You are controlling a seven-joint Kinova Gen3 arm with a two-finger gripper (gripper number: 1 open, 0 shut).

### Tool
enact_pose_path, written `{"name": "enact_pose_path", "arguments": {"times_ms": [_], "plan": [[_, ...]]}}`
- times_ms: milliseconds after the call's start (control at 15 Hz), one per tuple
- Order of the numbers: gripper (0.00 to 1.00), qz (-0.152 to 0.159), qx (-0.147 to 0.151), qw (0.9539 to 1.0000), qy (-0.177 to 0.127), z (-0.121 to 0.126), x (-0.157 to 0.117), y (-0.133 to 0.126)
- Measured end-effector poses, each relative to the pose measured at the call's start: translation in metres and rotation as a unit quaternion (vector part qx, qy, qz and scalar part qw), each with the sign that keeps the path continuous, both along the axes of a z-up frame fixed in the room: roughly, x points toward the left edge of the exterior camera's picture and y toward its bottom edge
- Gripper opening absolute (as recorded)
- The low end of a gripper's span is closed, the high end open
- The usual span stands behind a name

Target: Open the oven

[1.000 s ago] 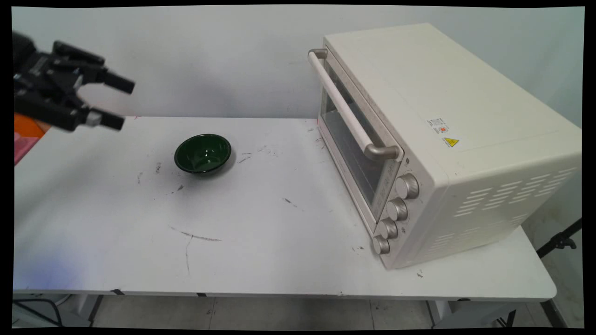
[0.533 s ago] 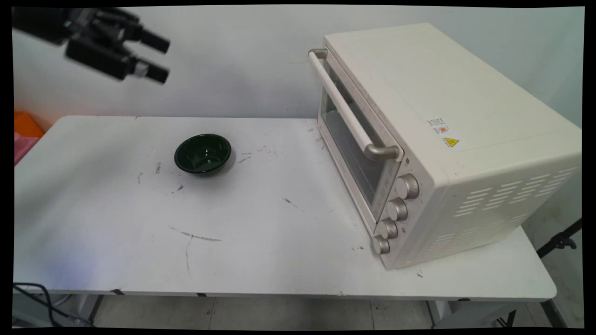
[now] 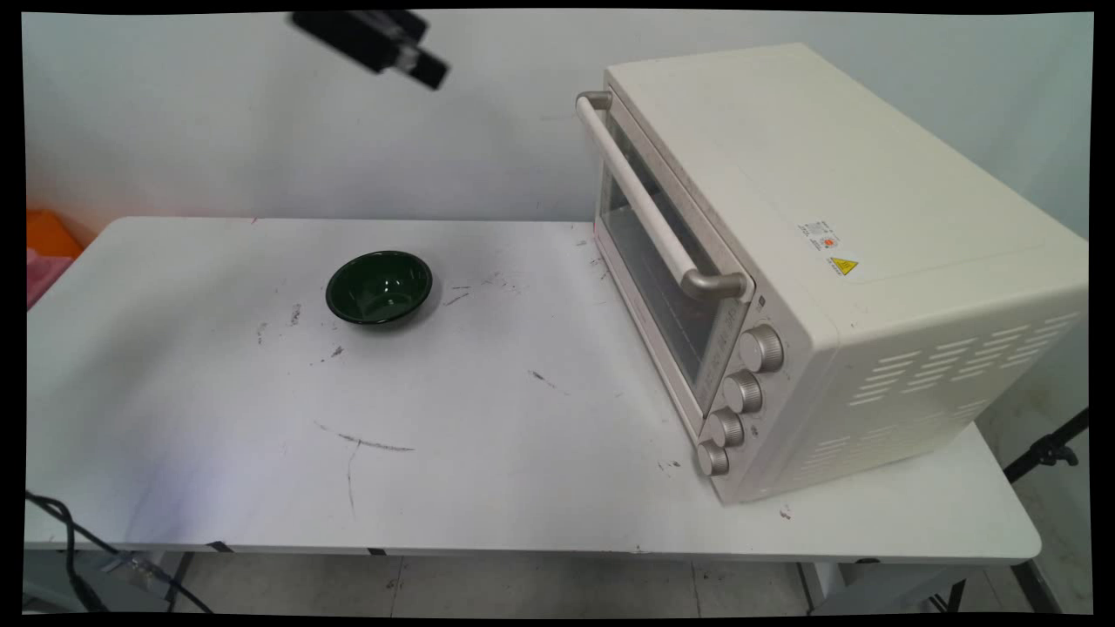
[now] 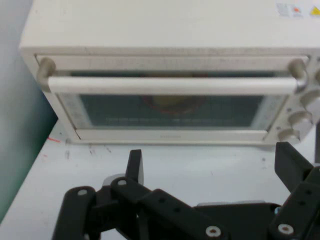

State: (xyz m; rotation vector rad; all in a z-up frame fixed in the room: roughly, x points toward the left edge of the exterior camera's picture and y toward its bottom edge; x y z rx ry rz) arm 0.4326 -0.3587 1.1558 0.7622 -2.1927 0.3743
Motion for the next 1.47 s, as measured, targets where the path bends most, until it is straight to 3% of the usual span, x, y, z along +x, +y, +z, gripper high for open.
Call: {"name": "enact_pose_path", "arguments": {"times_ms": [267, 867, 1467], "plan": [[1.00, 0.008, 0.008, 0.9997, -0.021, 0.000, -0.046, -0.043], [1.00, -0.025, 0.027, 0.9958, -0.084, -0.018, -0.124, -0.101], [1.00, -0.048, 0.061, 0.9897, -0.120, -0.043, -0.168, -0.134]]}}
